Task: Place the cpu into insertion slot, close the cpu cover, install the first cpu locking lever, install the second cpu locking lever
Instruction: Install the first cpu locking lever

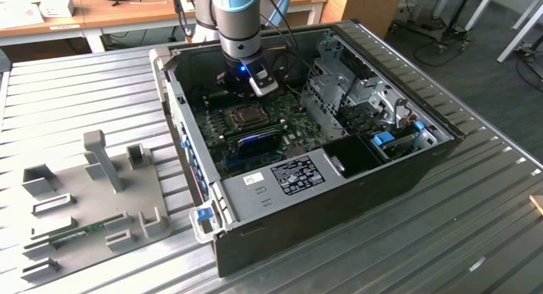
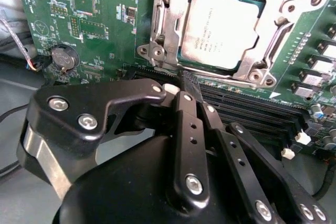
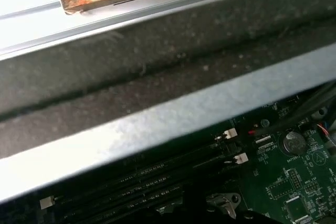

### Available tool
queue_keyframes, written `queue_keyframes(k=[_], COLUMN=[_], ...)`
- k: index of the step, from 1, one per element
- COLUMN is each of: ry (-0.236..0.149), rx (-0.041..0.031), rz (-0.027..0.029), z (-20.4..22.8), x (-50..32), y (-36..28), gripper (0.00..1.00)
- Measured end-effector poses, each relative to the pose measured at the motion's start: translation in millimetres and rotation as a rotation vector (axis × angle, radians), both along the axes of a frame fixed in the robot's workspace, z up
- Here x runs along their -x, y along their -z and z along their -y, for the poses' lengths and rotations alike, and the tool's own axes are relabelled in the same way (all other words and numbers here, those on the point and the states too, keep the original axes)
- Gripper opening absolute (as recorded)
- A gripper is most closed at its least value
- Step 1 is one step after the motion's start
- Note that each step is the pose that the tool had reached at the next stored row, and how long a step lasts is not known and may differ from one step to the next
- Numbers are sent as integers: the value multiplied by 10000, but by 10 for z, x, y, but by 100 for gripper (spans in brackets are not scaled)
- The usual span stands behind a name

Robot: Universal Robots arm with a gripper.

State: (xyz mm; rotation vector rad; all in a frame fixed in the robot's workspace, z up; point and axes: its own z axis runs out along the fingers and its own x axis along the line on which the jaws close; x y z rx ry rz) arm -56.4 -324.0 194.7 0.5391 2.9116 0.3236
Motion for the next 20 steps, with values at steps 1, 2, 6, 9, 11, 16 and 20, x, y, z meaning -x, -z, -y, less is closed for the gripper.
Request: queue_keyframes(k=[1,2,6,9,11,16,20], ry=[1,4,63,134,205,422,441], rx=[0,0,-1,0,2,3,2], rz=[0,0,0,0,-1,-2,-1], z=[0,-1,-4,-4,-5,-9,-20], x=[0,0,0,0,0,0,0], y=[0,0,0,1,2,7,7], gripper=[10,10,10,10,10,10,10])
